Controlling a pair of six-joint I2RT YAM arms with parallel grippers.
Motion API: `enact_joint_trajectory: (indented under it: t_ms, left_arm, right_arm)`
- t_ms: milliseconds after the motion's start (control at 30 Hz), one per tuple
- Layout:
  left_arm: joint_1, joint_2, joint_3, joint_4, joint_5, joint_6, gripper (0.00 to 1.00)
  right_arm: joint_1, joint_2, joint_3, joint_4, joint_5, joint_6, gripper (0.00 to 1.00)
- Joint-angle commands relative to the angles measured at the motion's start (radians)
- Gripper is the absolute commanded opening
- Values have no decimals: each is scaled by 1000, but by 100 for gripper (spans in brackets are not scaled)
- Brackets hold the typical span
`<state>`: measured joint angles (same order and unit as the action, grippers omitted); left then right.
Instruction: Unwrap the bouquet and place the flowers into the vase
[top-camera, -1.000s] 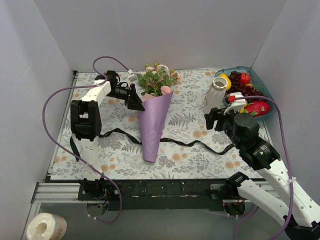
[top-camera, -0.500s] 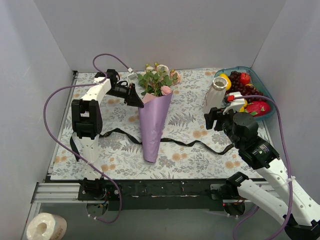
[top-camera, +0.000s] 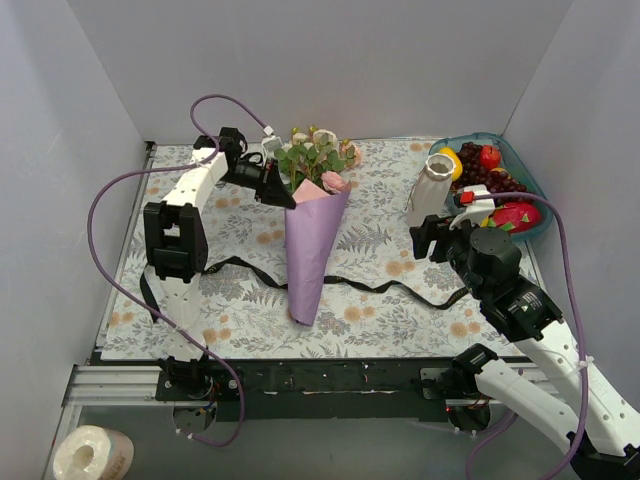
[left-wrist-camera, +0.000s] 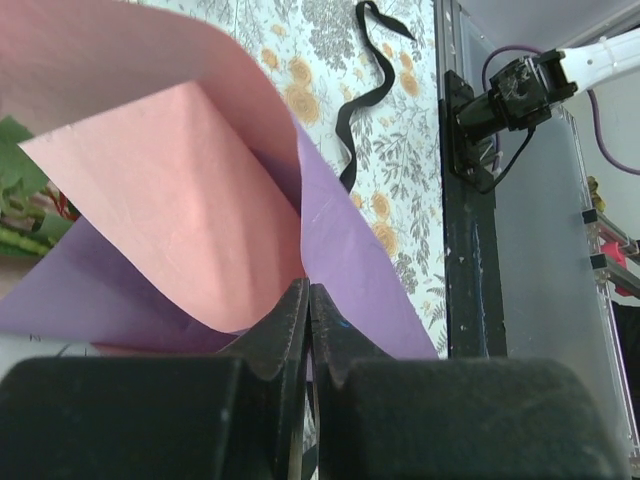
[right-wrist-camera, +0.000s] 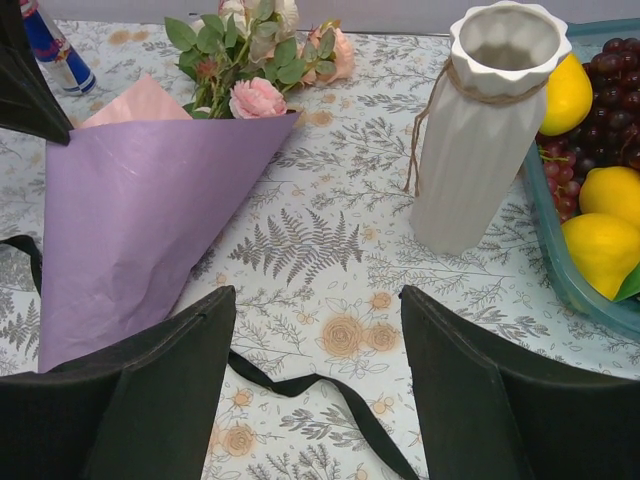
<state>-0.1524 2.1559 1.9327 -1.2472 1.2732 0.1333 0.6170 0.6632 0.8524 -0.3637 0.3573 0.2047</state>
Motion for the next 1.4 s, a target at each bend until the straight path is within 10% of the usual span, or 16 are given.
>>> enact_joint_trajectory:
  t_ms: [0, 267, 333, 367, 467, 700, 1000, 1367]
  left_arm:
    - [-21, -106, 92, 15, 72, -76, 0]
    - [-82, -306, -4, 334, 103, -401, 5]
    - [-105, -379, -102, 455, 109, -470, 24]
    - [-113, -399, -130, 495, 107, -501, 55]
    - [-119, -456, -222, 606, 66, -593, 94]
    - [-82, -441, -287, 540, -218, -474, 98]
    - [57, -217, -261, 315, -74, -207, 98]
    - [2, -169, -363, 574, -199, -391, 98]
  right_arm:
    - [-2, -22, -10, 28, 6, 5, 74]
    - [-3, -33, -10, 23, 8, 5, 74]
    - [-2, -34, -12, 26, 8, 5, 75]
    - [-2, -33, -12, 26, 6, 7, 74]
    - [-2, -34, -18, 28, 3, 12, 76]
    - [-2, -39, -18, 26, 0, 15, 80]
    - [-2, -54, -21, 19, -12, 2, 81]
    - [-2, -62, -12, 20, -26, -7, 81]
